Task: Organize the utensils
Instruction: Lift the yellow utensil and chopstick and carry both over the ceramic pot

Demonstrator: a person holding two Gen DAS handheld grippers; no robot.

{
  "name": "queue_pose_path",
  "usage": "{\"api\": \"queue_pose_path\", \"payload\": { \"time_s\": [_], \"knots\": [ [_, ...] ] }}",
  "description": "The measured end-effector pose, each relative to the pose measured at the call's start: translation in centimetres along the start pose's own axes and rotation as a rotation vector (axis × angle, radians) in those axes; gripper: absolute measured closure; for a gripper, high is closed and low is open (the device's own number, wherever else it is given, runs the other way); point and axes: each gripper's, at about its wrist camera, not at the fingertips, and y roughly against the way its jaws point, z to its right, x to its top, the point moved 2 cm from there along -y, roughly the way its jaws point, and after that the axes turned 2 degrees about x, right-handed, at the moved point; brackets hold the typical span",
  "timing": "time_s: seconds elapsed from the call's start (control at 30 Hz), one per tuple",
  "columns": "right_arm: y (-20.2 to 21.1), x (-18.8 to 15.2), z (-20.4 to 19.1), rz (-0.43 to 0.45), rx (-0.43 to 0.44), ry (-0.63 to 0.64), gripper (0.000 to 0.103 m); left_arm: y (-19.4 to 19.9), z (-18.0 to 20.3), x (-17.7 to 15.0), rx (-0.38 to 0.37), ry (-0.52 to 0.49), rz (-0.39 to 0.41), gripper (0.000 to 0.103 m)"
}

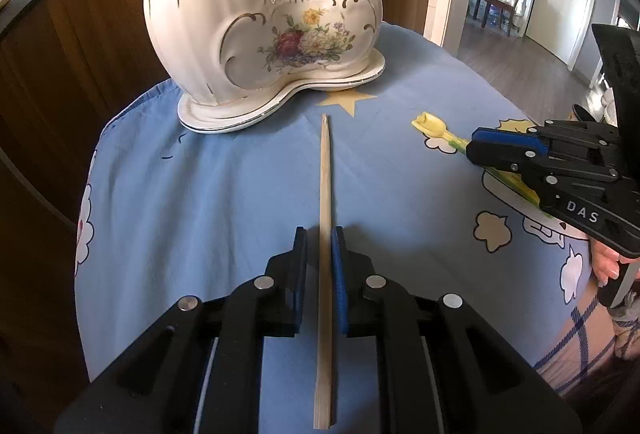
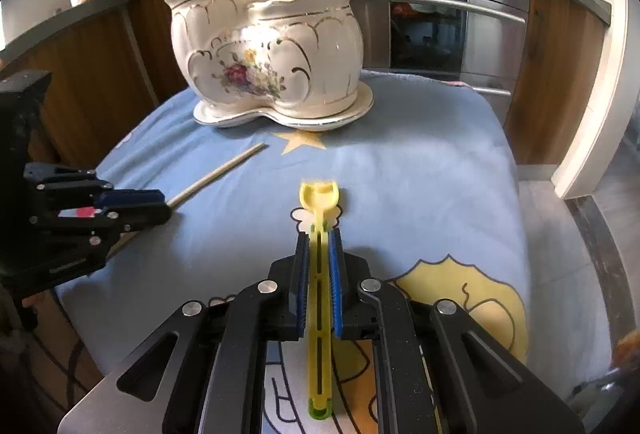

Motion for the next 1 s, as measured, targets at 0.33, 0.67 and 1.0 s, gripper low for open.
{"api": "queue_pose_path", "payload": {
  "time_s": [0.33, 0.67, 1.0],
  "knots": [
    [-0.4, -0.1, -0.1, 0.002, -0.021, 0.014, 0.092, 0.9, -0.9, -1.1, -0.051, 0.020, 0.037, 0.097],
    [3.9, 1.9, 0.4, 0.194, 0.016, -0.053, 0.092, 5.7, -1.7, -0.9, -0.118, -0.035, 0.191, 0.097],
    [8.4, 9.0, -0.8, 0.464, 0.054, -0.045, 0.092, 12.1, -4.7, 3.2, -0.133, 0.013, 0.524, 0.097]
  ]
}}
